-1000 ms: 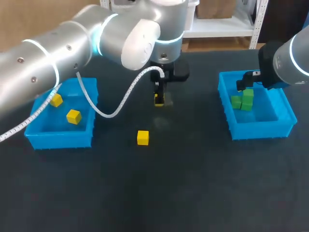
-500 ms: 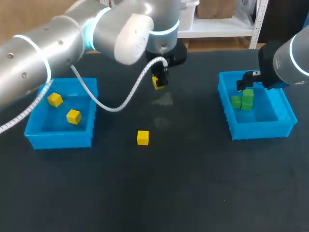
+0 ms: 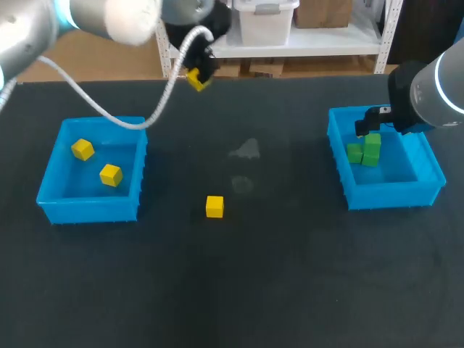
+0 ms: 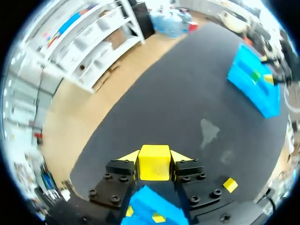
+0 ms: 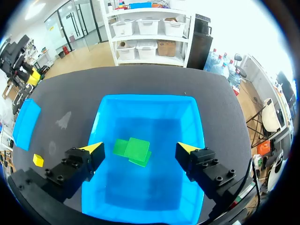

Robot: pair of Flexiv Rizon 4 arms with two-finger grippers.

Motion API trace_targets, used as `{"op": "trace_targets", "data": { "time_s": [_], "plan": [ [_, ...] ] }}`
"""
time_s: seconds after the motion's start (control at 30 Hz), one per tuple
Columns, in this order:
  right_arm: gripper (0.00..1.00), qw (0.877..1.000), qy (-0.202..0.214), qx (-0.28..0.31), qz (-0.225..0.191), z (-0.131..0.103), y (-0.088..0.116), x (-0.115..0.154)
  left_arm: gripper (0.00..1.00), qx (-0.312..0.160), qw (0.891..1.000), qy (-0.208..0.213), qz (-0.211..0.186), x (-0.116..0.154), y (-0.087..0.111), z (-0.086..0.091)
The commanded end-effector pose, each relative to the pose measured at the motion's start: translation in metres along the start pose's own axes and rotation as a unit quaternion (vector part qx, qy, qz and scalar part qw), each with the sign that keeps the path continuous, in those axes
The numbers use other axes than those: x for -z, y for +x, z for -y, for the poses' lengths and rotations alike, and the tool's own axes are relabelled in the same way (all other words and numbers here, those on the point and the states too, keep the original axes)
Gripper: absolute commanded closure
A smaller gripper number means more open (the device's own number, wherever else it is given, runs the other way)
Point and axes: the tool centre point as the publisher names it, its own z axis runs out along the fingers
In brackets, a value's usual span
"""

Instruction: Put the green cubes in the right bin and the yellow cubes in the left bin.

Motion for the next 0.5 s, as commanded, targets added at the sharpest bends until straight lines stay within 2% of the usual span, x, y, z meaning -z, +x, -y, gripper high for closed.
{"op": "trace_targets", "data": {
  "time_s": [0.03, 0.23, 0.43, 0.5],
  "plan": [
    [0.0, 1.0, 0.001, 0.0, 0.003, 0.0, 0.001, 0.0, 1.0, 0.083, 0.995, 0.013, 0.052, 0.023, 0.052, -0.022],
    [0.0, 1.0, 0.001, 0.0, 0.003, 0.0, 0.001, 0.0, 1.0, 0.181, 0.982, 0.027, 0.049, 0.029, 0.108, -0.041],
    [0.0, 1.0, 0.001, 0.0, 0.003, 0.0, 0.001, 0.0, 1.0, 0.247, 0.968, 0.031, 0.028, 0.019, 0.162, -0.05],
    [0.0, 1.0, 0.001, 0.0, 0.003, 0.0, 0.001, 0.0, 1.0, 0.259, 0.965, 0.031, 0.021, 0.016, 0.173, -0.05]
  ]
}}
